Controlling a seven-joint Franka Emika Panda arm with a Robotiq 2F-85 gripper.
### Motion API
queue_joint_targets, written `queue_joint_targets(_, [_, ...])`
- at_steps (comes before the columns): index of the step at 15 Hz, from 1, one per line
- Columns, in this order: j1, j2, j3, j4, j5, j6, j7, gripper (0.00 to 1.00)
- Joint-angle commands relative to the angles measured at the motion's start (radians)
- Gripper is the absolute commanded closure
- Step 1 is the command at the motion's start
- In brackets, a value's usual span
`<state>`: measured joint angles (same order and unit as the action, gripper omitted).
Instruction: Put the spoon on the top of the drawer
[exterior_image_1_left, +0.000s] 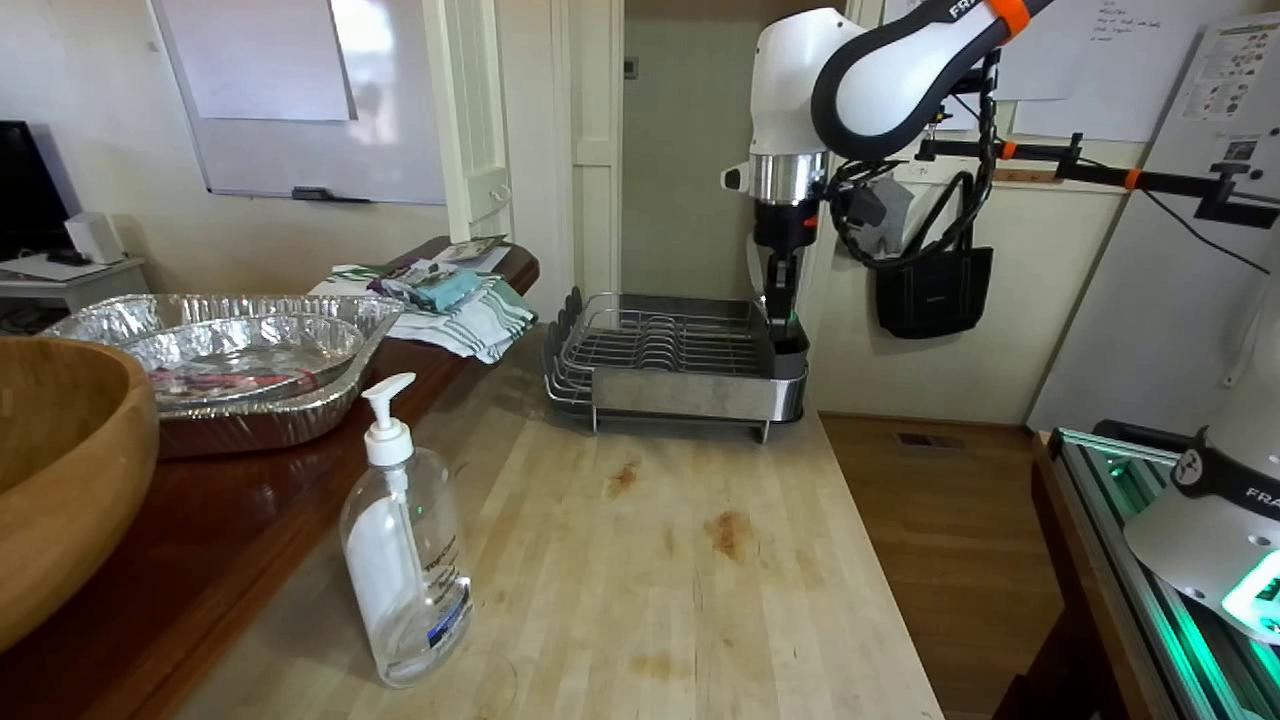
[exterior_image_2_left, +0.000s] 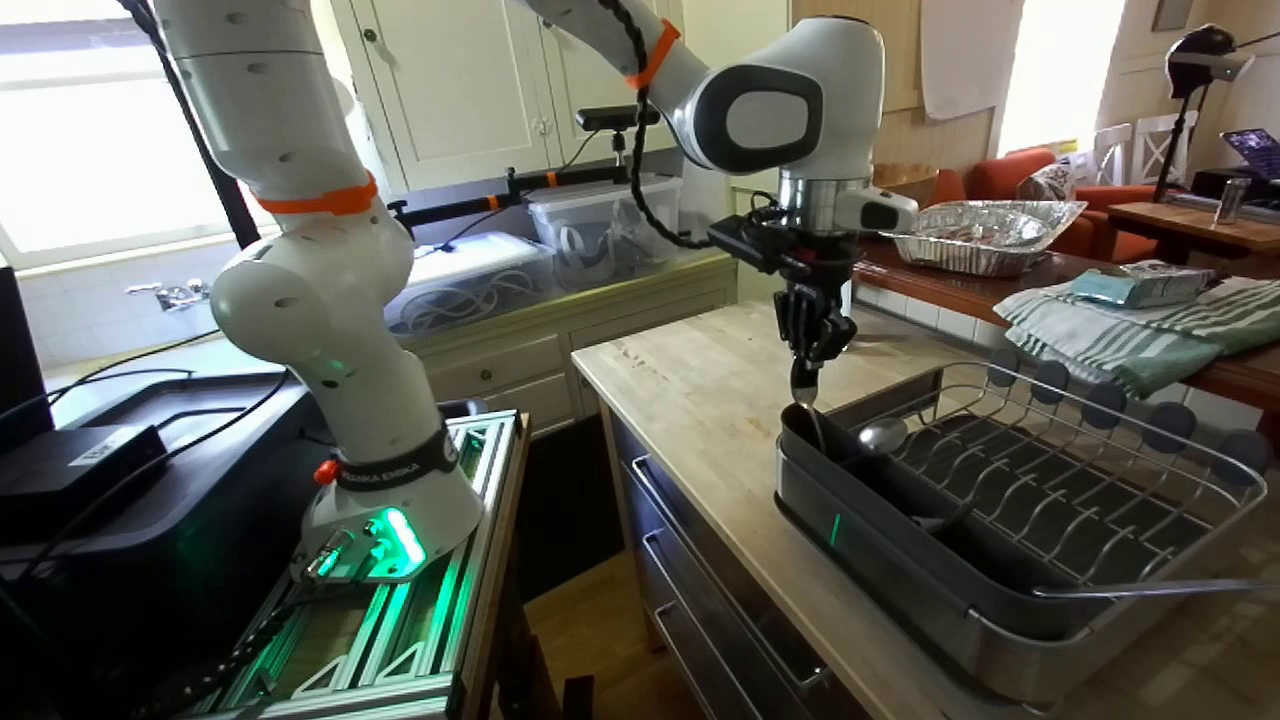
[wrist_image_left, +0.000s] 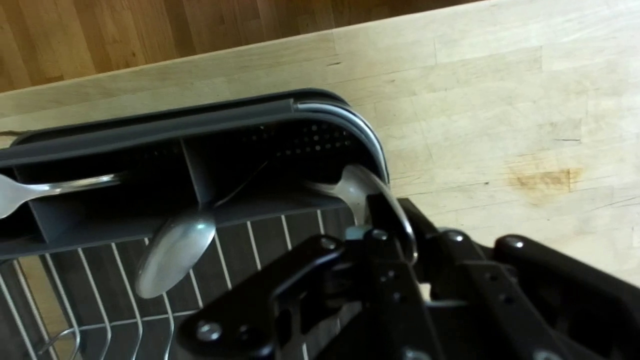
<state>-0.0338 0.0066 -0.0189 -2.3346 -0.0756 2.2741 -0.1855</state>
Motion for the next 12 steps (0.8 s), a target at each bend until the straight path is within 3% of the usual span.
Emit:
queue_joint_targets(1, [0.005, -0.008, -0.001, 0.012, -0.036, -0.028, 0.032, 0.98])
queue_joint_targets(12, [-0.001, -0.196, -0.002, -0.067, -0.109, -0.021, 0.036, 0.98])
